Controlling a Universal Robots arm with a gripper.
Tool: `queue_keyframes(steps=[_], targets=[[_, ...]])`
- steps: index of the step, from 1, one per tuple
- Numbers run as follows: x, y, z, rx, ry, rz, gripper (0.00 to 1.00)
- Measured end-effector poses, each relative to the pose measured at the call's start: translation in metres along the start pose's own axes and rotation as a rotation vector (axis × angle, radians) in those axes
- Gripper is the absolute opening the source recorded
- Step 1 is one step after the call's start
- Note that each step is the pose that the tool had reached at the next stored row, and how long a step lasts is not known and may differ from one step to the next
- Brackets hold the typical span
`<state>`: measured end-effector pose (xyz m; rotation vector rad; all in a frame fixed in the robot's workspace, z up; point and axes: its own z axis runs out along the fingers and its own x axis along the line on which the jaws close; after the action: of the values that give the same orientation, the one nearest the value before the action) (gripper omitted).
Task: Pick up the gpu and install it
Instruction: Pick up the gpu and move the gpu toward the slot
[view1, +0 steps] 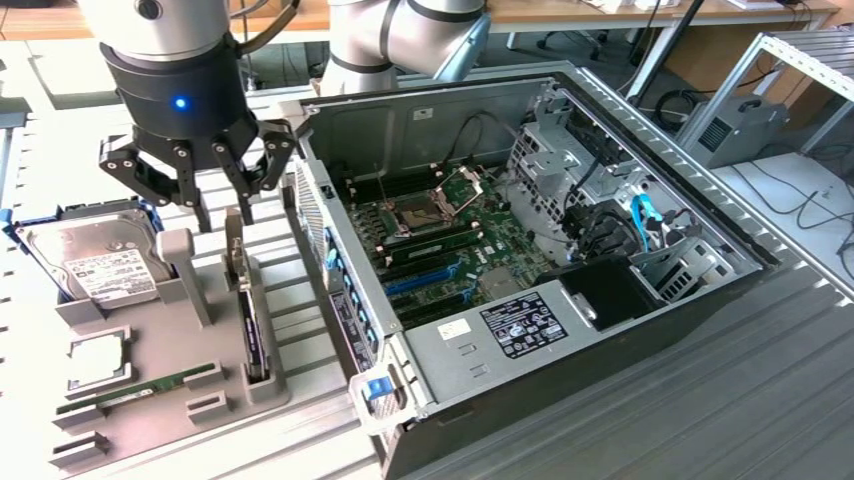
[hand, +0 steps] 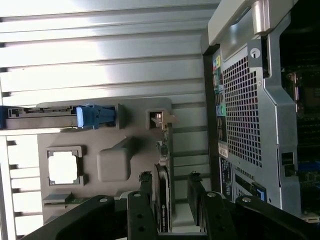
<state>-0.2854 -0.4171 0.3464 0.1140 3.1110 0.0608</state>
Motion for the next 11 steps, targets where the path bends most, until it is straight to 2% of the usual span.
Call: queue_keyframes(steps=[11], targets=[[0.0020,0.0022,0.0001,-0.0001,-0.0008,0.000,0.42]])
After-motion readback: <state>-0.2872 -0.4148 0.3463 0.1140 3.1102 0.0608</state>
